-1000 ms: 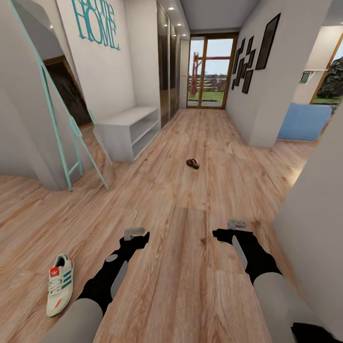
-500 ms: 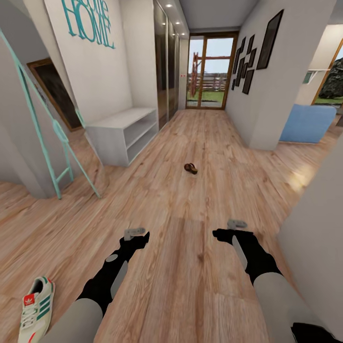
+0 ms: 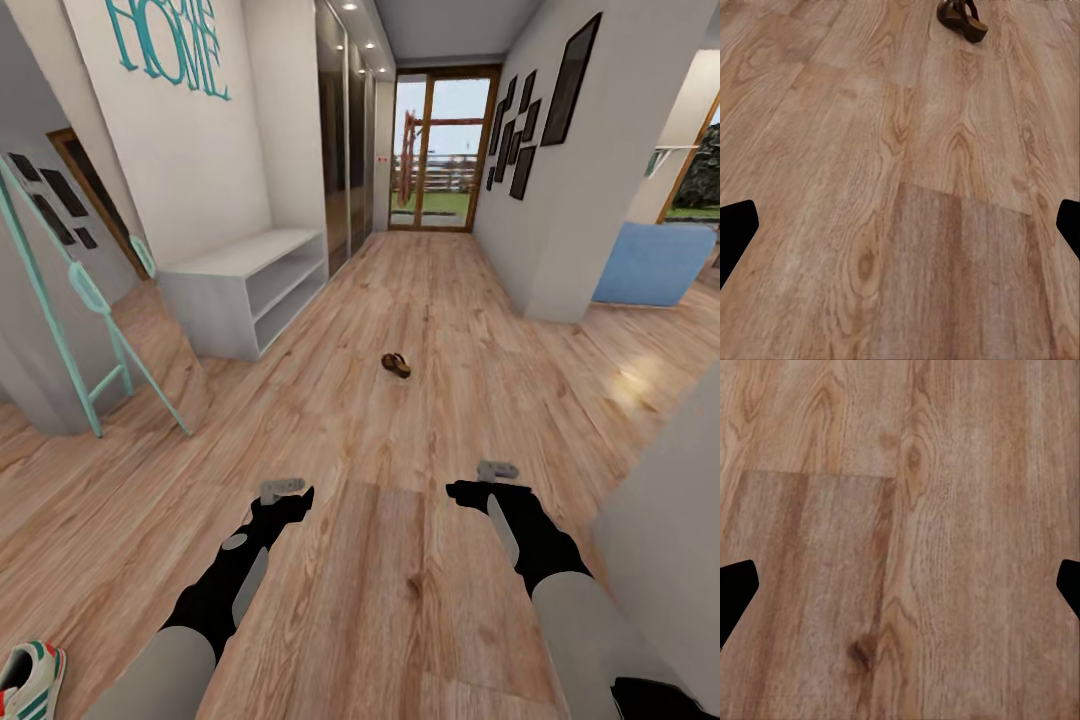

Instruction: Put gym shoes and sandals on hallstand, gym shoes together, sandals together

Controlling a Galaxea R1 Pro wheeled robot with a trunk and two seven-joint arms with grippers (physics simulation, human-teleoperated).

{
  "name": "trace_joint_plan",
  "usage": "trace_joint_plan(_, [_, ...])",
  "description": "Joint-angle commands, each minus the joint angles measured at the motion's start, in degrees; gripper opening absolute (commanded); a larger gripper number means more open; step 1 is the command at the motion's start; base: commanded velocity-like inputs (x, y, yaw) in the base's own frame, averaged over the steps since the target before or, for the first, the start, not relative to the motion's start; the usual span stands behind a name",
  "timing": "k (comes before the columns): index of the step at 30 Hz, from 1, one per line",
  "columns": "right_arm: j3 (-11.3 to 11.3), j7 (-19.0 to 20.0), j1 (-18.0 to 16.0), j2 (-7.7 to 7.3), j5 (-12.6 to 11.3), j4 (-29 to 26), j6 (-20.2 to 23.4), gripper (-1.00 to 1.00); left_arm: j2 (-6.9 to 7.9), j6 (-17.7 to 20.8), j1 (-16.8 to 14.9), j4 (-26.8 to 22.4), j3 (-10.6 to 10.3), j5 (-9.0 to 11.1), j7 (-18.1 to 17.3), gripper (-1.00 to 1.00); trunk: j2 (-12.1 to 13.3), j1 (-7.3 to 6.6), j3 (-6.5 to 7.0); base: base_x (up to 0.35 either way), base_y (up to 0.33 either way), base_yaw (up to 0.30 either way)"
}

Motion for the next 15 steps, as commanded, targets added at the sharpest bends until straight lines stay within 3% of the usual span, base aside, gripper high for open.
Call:
trace_joint_plan(1, [-0.19,-0.01,-0.02,0.05,0.03,-0.08,0.27,1.0,-0.03,0.06,-0.02,-0.01,0.15,0.49,-0.33,1.0,-0.02,0.02,-0.05,0.345,-0.106,0.0])
trace_joint_plan(15, [-0.19,-0.01,-0.02,0.08,0.03,-0.08,0.27,1.0,-0.03,0.03,-0.02,-0.01,0.15,0.49,-0.33,1.0,-0.02,0.02,-0.05,0.345,-0.101,0.0])
